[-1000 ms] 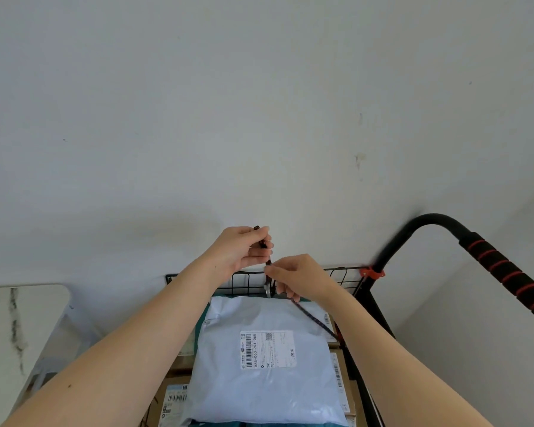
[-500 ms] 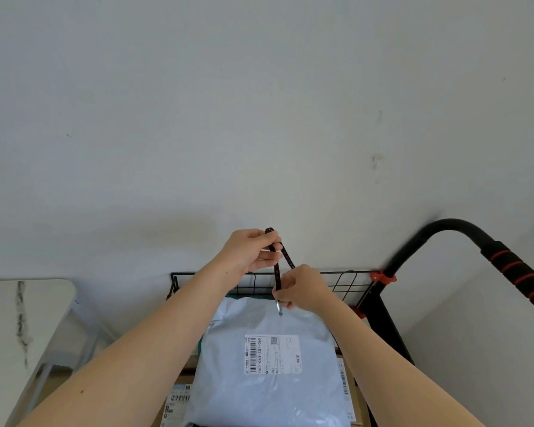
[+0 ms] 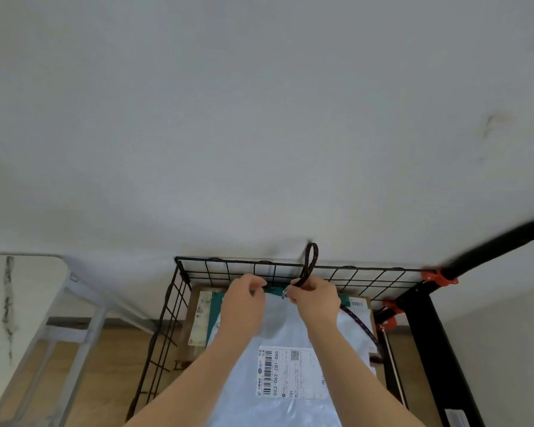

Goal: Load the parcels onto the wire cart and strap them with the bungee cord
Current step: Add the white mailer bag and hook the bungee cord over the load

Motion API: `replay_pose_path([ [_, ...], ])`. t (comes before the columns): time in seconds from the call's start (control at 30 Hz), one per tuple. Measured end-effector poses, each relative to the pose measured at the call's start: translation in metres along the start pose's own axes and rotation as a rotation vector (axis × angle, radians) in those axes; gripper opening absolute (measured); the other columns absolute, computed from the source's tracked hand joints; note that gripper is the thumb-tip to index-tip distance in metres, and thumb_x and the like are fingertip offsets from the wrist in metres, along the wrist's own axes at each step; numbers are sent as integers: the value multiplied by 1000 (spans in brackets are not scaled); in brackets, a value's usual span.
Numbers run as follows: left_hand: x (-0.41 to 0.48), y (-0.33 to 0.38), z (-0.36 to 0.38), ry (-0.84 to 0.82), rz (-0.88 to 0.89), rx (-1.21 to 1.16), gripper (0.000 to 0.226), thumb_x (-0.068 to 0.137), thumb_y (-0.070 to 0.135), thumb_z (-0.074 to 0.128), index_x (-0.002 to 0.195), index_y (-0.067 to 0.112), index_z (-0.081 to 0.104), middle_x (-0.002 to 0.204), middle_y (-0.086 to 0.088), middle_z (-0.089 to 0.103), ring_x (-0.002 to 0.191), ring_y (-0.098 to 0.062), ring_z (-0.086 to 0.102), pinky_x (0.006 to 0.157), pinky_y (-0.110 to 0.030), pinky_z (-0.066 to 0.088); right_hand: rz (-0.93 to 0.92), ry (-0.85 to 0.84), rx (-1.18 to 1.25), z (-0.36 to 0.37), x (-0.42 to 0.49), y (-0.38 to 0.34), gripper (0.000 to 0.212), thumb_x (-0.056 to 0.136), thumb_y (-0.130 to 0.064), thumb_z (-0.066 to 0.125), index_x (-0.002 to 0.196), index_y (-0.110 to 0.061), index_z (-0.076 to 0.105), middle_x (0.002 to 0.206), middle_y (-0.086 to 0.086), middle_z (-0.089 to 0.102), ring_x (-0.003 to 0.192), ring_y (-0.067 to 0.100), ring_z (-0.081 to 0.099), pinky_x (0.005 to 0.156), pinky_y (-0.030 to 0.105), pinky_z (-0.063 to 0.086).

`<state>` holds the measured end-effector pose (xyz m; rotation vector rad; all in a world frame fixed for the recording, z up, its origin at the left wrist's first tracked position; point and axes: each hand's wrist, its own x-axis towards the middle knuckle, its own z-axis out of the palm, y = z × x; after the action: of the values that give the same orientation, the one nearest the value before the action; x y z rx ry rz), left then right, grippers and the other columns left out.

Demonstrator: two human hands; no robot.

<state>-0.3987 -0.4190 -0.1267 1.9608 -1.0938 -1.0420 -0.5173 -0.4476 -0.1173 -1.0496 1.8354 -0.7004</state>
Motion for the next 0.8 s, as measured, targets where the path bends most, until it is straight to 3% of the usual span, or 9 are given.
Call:
replay_pose_path([
  [0.07, 4, -23, 17, 12, 56, 99, 22, 91, 5, 48, 100, 18, 63, 102, 5, 59, 91, -9, 55, 80, -19, 42, 0, 32, 39, 15, 14, 12, 13, 79, -7, 69, 74, -19, 67, 69, -1, 66, 68, 13, 58, 58, 18, 43],
  [0.13, 7, -41, 31, 23, 97, 144, 23, 90, 5, 48, 103, 18, 63, 104, 5, 58, 95, -12, 55, 83, -25, 45, -10, 68, 20, 28, 26, 23, 8, 81, -9, 69, 83, -17, 70, 71, -5, 63, 68, 9, 55, 52, 6, 36],
  [0.2, 15, -51, 41, 67, 145, 180, 23, 91, 8, 47, 106, 18, 63, 108, 5, 56, 96, -14, 55, 83, -30, 47, -41, 101, 11, 38, 39, 34, 7, 83, -11, 68, 87, -15, 72, 73, -6, 62, 69, 7, 54, 50, 2, 36],
  [0.43, 49, -71, 65, 84, 198, 379, 33, 94, 14, 45, 124, 17, 57, 126, 0, 51, 98, -19, 58, 76, -31, 45, -118, 184, 44, 66, 70, 60, 9, 82, -9, 68, 87, -12, 75, 86, 1, 73, 82, 13, 64, 79, 20, 47],
  [0.53, 63, -77, 68, 106, 209, 467, 36, 95, 20, 43, 130, 21, 50, 128, 1, 49, 100, -20, 58, 73, -27, 40, -176, 202, 45, 75, 76, 67, 8, 81, -7, 70, 84, -12, 75, 77, -5, 69, 74, 7, 60, 67, 2, 41],
  [0.7, 84, -85, 76, 114, 300, 576, 43, 93, 17, 46, 136, 19, 45, 121, -6, 55, 105, -25, 56, 76, -35, 43, -311, 276, 85, 85, 79, 83, 13, 77, -2, 72, 75, -14, 70, 69, -9, 64, 65, 2, 59, 62, -2, 39],
  [0.8, 88, -96, 82, 118, 345, 648, 44, 81, 13, 63, 124, 11, 56, 102, -12, 63, 87, -32, 61, 65, -37, 44, -380, 310, 134, 91, 81, 92, 21, 78, 1, 70, 74, -19, 63, 68, -11, 62, 61, -5, 58, 63, 0, 39],
])
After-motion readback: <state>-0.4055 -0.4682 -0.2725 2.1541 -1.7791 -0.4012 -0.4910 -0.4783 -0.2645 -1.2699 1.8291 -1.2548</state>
